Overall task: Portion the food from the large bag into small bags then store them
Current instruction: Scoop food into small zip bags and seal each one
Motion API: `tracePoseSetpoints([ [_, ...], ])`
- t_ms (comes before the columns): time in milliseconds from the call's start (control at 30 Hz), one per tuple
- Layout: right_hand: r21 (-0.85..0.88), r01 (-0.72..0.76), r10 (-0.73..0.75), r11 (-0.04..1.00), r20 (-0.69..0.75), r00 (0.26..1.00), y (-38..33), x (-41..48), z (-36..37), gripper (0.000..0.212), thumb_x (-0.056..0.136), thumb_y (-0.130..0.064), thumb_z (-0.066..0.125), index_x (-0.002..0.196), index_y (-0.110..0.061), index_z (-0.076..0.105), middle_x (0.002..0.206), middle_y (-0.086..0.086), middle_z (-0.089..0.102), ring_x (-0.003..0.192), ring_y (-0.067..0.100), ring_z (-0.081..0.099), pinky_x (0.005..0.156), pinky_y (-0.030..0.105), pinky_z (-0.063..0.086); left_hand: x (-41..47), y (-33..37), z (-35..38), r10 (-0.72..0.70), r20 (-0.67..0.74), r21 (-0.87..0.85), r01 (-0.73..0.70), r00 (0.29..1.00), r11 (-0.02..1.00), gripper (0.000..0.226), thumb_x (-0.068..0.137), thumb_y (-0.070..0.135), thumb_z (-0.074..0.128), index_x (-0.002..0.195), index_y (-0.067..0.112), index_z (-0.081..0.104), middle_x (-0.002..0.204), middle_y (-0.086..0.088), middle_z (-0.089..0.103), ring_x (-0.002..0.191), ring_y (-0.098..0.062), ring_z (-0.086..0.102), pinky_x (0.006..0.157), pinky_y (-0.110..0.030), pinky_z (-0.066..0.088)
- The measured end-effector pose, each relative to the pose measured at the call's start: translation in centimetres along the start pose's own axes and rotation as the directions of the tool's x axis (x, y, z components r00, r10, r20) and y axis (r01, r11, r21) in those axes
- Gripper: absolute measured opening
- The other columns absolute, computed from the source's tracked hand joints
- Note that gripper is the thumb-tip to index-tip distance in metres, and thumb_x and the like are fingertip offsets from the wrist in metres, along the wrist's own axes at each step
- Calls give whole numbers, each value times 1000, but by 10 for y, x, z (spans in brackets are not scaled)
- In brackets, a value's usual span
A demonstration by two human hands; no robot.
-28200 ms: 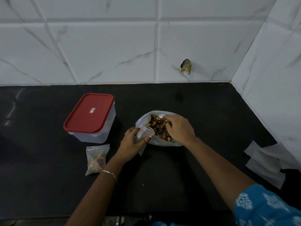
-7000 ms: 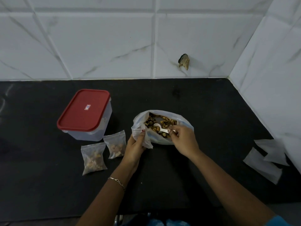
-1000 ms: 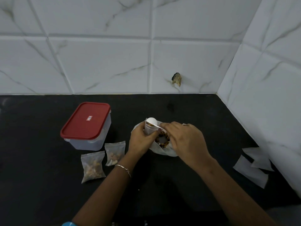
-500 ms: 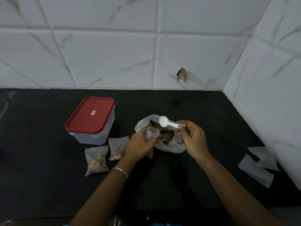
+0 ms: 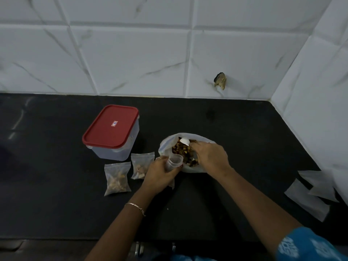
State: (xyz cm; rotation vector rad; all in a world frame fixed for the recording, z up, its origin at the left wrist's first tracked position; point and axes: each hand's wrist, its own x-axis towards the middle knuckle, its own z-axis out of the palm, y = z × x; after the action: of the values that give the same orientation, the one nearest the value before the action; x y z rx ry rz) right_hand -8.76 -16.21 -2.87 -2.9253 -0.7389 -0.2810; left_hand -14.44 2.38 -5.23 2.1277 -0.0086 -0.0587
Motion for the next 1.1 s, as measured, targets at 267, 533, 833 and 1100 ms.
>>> tracePoseSetpoints([
  [267,276,-14,27,961,-46,999,33,-15,-12,29,92,-15,59,117,-26,67,109,-7,70,92,11,66,76,31,55,-10,0,-2,-54,62,-143,63,997,988,13,89,30,65,100,35,59,111,6,64,98,-3,62,86,-26,53],
  [533,171,-62,94,983,-184,978,16,-34,3,27,90,-13,58,113,-20,71,93,-3,72,76,13,68,58,30,55,-32,7,21,-26,-217,-117,1,976,993,21,88,25,68,104,35,58,137,4,26,105,33,27,77,6,35],
  [833,238,-212,243,948,-110,964,2,-43,5,26,95,-20,54,117,-25,67,95,-7,68,72,5,61,60,22,53,-24,11,24,-282,-45,-457,231,958,859,12,90,37,62,101,33,60,114,0,62,107,-12,59,90,-34,50],
  [1100,790,-566,580,236,352,735,-17,-47,18,19,97,-18,54,106,-26,69,91,-3,72,72,5,58,65,26,45,-18,14,17,-311,94,-547,310,946,777,6,92,38,59,97,34,58,107,5,64,104,-9,59,89,-30,47],
])
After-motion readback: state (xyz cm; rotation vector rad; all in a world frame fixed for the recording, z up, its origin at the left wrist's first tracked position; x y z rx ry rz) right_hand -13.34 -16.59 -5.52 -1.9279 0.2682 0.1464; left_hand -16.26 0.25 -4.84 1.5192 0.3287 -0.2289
